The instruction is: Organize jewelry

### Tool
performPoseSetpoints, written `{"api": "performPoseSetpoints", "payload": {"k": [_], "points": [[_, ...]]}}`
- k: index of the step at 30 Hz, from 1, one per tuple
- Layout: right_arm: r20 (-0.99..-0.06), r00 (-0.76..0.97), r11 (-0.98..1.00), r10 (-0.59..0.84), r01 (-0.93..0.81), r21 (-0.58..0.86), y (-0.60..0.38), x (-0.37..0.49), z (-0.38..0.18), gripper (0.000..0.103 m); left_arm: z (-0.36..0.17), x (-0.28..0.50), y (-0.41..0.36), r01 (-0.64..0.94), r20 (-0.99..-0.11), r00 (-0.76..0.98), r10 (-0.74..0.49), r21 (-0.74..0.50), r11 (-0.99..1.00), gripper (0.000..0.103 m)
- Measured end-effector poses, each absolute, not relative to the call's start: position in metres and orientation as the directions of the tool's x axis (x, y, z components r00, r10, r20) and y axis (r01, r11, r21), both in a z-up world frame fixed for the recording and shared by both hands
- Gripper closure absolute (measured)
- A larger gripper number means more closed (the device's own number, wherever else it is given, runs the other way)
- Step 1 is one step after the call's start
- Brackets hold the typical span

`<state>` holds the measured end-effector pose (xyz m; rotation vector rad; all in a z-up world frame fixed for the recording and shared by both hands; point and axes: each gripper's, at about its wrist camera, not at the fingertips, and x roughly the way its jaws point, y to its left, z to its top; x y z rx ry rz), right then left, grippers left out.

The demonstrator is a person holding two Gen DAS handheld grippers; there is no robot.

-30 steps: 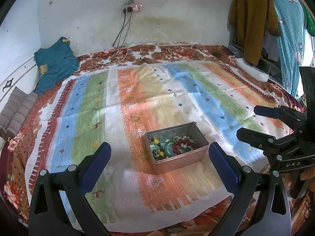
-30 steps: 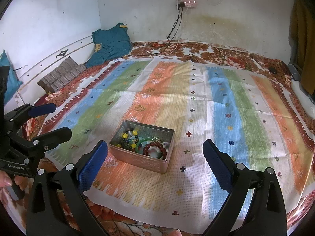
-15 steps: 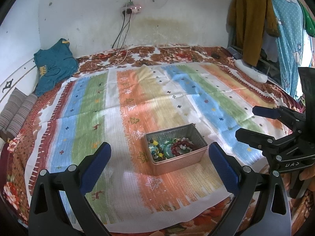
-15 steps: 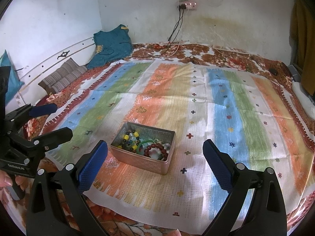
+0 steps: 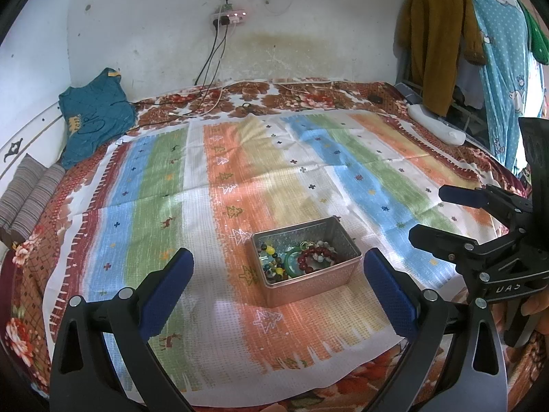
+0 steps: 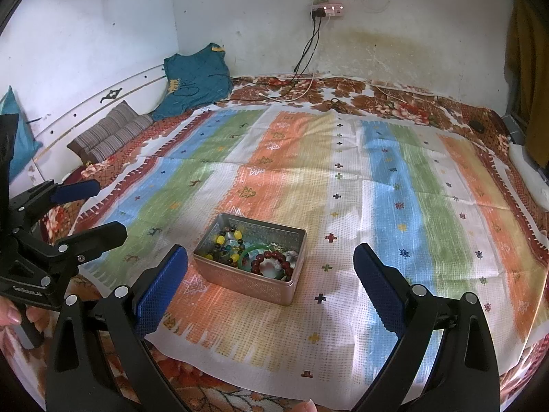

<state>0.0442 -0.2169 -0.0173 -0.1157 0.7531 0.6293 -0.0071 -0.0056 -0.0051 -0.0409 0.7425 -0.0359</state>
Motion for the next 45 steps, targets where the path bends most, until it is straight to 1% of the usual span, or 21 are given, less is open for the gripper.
{"api": "performPoseSetpoints", "payload": {"k": [11,16,23,28,45], "points": [[-0.669,0.556,0.81,0.493,-0.573,0.12,-0.218,0.043,-0.018,0.005,-0.005,-0.007,-0.006,0.018,-0.673,0.738,-0.047,-0.049,0.999,0.006],[-0.671,0.555,0.811,0.491,-0.572,0.12,-0.217,0.043,-0.018,0.005,-0.002,0.0,-0.005,-0.011,-0.682,0.731,-0.03,-0.057,0.998,0.006],[-0.672,0.555,0.811,0.49,-0.573,0.119,-0.217,0.044,-0.017,0.005,0.0,0.007,-0.008,0.011,-0.675,0.737,-0.042,-0.05,0.999,0.006],[-0.672,0.555,0.811,0.49,-0.573,0.118,-0.217,0.044,-0.017,0.005,-0.003,0.01,-0.005,-0.001,-0.677,0.735,-0.035,-0.053,0.999,0.006],[-0.669,0.558,0.812,0.491,-0.572,0.118,-0.216,0.043,-0.017,0.005,-0.006,0.005,-0.01,0.014,-0.666,0.744,-0.046,-0.053,0.999,0.006]]}}
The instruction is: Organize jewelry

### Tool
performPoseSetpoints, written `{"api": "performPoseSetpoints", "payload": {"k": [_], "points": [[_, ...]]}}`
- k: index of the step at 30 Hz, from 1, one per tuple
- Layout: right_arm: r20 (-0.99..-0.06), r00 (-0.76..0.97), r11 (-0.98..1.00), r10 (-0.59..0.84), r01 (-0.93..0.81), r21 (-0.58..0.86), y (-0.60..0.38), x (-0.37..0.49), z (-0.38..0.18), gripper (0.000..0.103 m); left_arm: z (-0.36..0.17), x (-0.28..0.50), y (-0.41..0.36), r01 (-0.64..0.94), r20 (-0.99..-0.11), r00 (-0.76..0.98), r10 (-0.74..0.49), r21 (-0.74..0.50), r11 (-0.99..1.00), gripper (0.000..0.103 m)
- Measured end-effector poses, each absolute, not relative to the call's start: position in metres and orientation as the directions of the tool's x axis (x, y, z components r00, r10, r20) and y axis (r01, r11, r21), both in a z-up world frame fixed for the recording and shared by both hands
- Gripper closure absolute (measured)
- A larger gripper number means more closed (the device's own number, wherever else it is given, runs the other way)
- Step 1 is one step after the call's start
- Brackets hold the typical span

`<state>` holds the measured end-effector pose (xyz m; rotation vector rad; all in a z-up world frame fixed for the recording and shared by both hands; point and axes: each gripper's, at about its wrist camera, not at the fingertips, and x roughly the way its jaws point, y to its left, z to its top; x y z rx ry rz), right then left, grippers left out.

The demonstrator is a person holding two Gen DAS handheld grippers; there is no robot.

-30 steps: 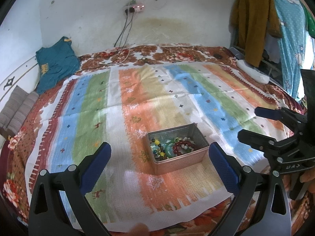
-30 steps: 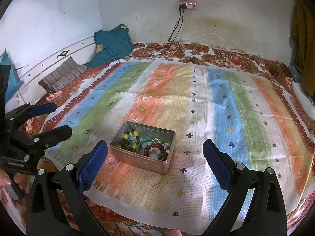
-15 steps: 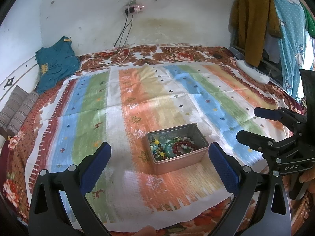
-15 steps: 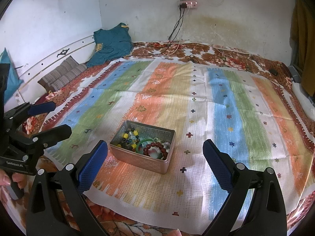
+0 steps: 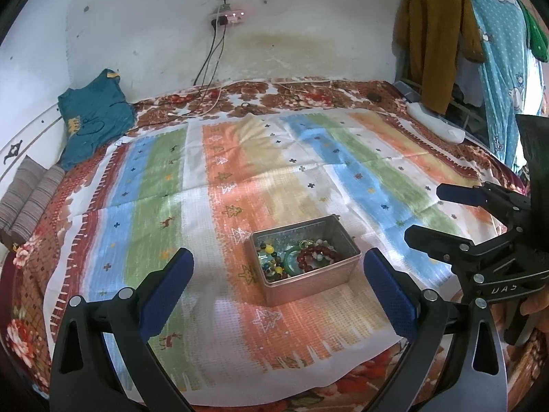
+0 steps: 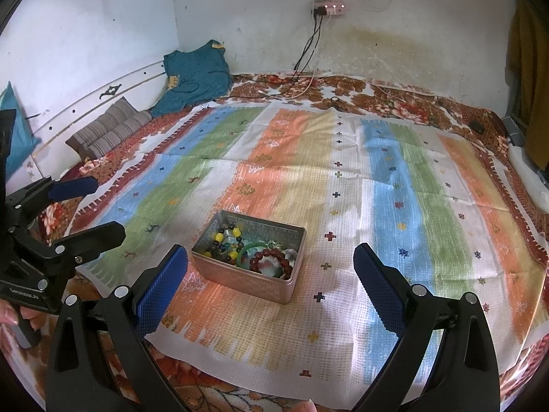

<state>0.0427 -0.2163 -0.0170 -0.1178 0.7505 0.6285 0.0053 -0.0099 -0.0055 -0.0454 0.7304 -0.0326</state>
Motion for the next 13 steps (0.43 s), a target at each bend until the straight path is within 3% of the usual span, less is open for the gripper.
{"api": "performPoseSetpoints", "payload": {"k": [13], "points": [[-0.666,0.56,0.811,0.492,-0.573,0.116,-0.2171,0.0425,-0.0165,0.005,-0.007,0.0019,-0.01,0.025,-0.662,0.748,-0.056,-0.056,0.998,0.006]]}}
